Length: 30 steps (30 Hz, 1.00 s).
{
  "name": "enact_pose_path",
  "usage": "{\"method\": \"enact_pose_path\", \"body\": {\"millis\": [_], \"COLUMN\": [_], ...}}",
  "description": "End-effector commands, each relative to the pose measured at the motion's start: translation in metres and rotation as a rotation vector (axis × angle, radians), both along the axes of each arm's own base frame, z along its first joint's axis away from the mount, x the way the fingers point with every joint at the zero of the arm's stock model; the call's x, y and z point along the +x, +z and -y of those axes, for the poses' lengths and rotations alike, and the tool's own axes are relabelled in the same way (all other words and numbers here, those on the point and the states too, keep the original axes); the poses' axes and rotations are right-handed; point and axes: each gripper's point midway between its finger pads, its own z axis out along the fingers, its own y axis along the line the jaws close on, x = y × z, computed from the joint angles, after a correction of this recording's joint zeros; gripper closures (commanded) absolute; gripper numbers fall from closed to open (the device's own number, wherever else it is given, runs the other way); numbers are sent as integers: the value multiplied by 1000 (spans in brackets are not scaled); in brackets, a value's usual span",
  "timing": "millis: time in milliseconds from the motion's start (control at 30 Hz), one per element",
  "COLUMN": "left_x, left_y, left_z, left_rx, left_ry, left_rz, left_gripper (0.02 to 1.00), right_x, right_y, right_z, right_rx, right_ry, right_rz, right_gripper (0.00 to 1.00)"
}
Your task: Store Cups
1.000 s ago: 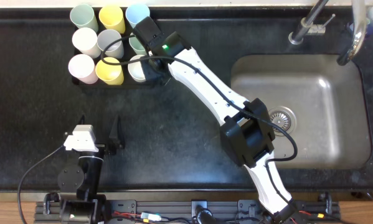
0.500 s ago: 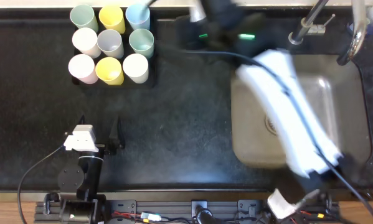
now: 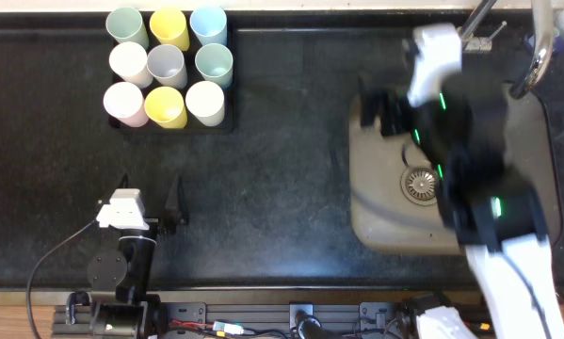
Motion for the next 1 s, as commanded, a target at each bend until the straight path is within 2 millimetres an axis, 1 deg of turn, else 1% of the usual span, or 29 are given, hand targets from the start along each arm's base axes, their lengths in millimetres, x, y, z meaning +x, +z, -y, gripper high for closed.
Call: {"method": "enact_pose_path", "body": {"millis": [33,167,333,600,733,867,1000], "left_x": [-1,-1,-1,-1,-1,-1,-1], "left_y": [1,1,1,1,1,1,1], "left_z": [3,3,3,3,3,3,3], "left_rx": [17,17,17,17,17,17,17], "left_ry": [-17,-17,-17,-17,-17,-17,-17], "left_rz": [6,6,6,6,6,6,6], "left_gripper": [18,18,18,18,18,18,18], "right_x": [-39,-62,-76,-81,-81,-82,-86], "right_y": [-3,-16,-46,-81,-106,-130,-134], "right_z": [11,17,20,22,27,37,49], "right_rx": [30,63,89,123,119,103,89], "right_ry": [2,2,1,0,-19,-58,-103], "right_rz": [148,284,394,551,556,537,525], "right_gripper": [3,3,3,5,5,3,5]}}
